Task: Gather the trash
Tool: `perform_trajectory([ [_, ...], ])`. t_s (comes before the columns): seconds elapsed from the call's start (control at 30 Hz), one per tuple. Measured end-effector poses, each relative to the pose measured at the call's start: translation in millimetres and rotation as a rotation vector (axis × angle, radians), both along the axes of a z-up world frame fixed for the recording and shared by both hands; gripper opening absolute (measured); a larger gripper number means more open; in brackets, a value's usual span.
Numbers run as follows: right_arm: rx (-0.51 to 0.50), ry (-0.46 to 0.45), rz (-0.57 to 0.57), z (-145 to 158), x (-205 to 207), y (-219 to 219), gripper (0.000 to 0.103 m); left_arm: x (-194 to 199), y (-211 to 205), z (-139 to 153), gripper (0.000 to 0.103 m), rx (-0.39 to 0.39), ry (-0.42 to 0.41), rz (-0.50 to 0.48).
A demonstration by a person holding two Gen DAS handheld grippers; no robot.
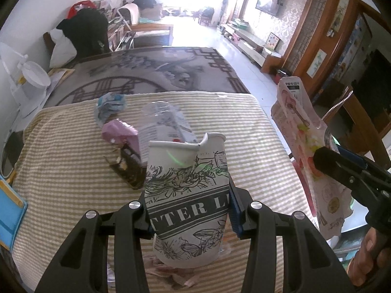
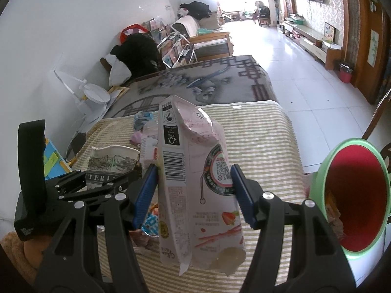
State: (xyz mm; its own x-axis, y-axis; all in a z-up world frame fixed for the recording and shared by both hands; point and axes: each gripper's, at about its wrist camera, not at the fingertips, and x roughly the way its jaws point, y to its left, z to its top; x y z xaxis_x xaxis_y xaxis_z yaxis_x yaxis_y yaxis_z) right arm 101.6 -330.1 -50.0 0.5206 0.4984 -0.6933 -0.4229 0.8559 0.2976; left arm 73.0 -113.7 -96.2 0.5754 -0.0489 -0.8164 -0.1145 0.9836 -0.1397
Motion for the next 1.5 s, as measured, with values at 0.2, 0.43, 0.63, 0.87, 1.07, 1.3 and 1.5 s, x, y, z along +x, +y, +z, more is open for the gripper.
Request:
perform_trajectory([
  [0.2, 0.014, -0.004, -0.020, 1.9, 4.0, -18.2, 0.059, 5.8, -17.9, 5.2, 0.042, 0.016, -0.008, -0.019],
  [0.43, 0.031, -0.003, -0.042, 2.1, 10.3, -39.8, 0.059, 12.1, -39.9, 9.9, 0.042, 0.029, -0.008, -0.035],
  [0.63, 0.044, 0.002, -0.057, 1.0, 16.7, -58.4, 0.060, 16.2, -61.1, 12.6, 0.042, 0.036, -0.007, -0.050],
  [0.87, 0.056, 0.007, -0.097, -2.5, 20.6, -92.2, 0.060, 26.7, -94.6, 12.7, 0.042, 0.039, -0.004, -0.094],
  [1.07, 0.055, 0.015, -0.165, -8.5, 22.8, -134.1, 0.060, 37.9, -137.8, 12.9, 0.042, 0.032, -0.005, -0.163],
  [1.3, 0.043, 0.027, -0.285, -17.2, 23.6, -196.0, 0.060, 57.0, -194.7, 8.9, 0.042, 0.003, -0.001, -0.259],
  [1.5, 0.043, 0.059, -0.409, -29.3, 22.1, -253.5, 0.060, 78.6, -251.9, 3.2, 0.042, -0.040, 0.006, -0.369],
])
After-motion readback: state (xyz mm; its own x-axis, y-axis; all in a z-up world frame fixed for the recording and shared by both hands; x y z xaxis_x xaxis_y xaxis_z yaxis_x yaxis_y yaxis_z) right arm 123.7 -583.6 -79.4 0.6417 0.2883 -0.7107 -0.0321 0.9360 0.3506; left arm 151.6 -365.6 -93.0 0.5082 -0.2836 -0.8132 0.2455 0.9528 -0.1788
